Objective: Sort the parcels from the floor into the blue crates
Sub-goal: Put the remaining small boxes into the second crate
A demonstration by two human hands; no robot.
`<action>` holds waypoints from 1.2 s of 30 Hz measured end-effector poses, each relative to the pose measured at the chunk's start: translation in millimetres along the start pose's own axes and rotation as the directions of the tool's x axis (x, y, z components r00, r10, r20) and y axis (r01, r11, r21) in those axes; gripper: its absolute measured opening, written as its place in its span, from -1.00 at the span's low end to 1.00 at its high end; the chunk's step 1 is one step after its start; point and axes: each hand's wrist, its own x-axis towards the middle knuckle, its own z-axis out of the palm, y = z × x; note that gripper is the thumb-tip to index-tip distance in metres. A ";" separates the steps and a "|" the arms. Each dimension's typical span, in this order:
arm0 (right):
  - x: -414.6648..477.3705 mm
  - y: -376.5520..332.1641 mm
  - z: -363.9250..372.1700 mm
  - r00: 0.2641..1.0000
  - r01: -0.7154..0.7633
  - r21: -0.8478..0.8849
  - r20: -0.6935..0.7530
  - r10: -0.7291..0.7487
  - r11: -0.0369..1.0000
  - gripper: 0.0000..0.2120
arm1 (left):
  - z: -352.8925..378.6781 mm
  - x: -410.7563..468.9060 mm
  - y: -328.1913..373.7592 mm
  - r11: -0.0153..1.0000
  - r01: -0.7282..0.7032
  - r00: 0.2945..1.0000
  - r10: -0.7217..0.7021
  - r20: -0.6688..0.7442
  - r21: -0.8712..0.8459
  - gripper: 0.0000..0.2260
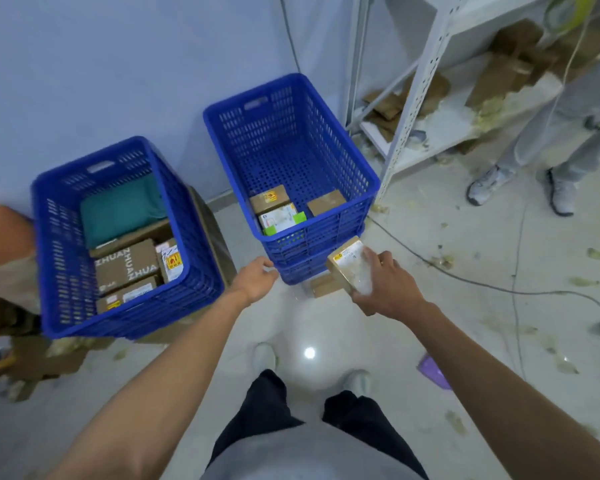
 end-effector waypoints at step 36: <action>319.1 -70.1 -107.1 0.938 0.347 -0.318 0.138 -0.319 0.882 0.03 | -121.8 206.9 57.5 0.994 -0.109 0.991 0.106 -0.082 -0.032 -0.77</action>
